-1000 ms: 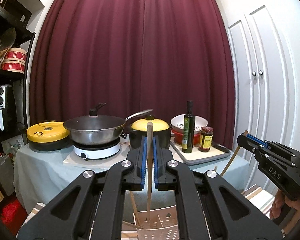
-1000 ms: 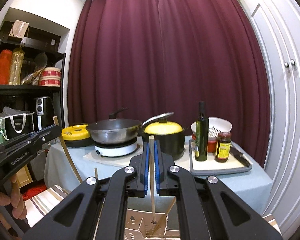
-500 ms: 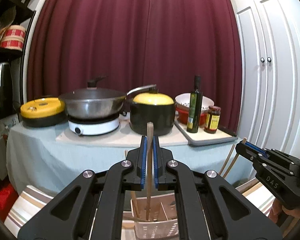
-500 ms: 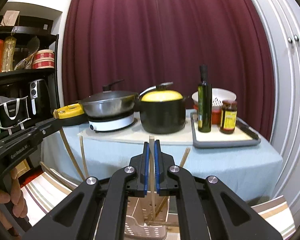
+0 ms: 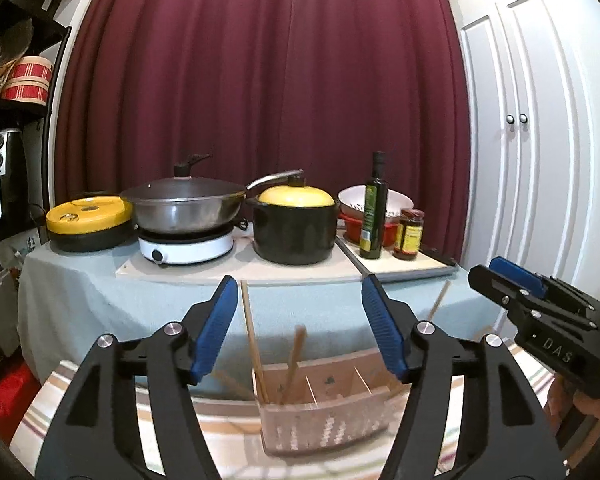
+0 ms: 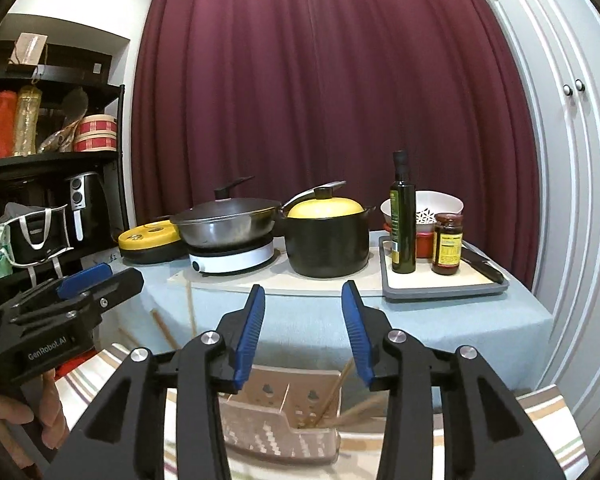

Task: Organize utensils
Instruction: 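Open both grippers to drop the chopsticks into the caddy, then lower both open grippers toward the remaining chopsticks on the tablecloth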

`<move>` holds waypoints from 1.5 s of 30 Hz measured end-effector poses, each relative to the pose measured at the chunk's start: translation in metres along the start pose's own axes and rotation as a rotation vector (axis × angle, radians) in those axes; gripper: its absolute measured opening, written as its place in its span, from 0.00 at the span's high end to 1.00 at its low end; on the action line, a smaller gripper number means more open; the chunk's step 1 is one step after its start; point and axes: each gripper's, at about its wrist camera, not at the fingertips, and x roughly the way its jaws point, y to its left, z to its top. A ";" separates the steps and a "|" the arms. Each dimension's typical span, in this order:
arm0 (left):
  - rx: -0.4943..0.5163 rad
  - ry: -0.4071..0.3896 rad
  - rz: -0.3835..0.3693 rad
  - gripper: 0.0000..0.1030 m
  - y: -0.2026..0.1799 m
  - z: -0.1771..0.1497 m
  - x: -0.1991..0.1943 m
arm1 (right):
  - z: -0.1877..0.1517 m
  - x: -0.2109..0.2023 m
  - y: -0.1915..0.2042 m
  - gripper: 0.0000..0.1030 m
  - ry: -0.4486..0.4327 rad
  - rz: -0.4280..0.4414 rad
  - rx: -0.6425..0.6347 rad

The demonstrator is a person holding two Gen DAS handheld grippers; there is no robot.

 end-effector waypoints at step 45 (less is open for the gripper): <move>-0.035 0.426 0.040 0.39 -0.003 -0.238 -0.127 | -0.259 -0.122 0.022 0.84 0.383 0.008 0.029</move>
